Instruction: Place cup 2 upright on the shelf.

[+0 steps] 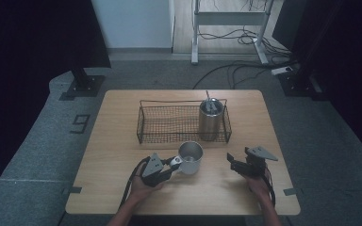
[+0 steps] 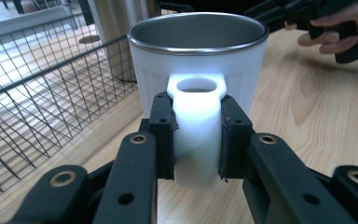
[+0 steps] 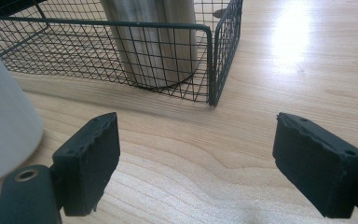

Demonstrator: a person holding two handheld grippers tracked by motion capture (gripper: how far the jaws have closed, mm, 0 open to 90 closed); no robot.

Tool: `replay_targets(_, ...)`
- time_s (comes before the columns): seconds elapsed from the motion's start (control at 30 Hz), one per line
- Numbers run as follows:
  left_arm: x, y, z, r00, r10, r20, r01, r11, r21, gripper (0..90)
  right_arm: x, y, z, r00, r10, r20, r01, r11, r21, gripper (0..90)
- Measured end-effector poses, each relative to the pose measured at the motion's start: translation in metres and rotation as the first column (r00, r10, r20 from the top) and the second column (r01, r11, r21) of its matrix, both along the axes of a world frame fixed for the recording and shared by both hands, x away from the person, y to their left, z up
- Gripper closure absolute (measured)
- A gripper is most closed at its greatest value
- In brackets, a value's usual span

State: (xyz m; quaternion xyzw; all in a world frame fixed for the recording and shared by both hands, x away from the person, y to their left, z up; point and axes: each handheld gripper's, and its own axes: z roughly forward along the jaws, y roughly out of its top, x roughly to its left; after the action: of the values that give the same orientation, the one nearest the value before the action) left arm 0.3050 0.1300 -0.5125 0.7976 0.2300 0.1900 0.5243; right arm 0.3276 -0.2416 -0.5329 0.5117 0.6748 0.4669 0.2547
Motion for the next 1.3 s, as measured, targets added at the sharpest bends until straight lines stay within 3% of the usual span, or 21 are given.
replay_targets(0.63,0.009,0.021,0.030,0.9991,0.039,0.019,-0.037,0.9964,-0.076,72.0,0.000,-0.002,0.000,1.0000,-0.009,-0.002,0.009,1.000,0.001,14.8)
replay_targets(1.3,0.025,0.032,0.057,0.9961,0.071,0.051,-0.066,0.9931,-0.097,71.9,0.001,-0.003,-0.001,0.9999,-0.014,-0.003,0.015,1.000,0.006,14.8)
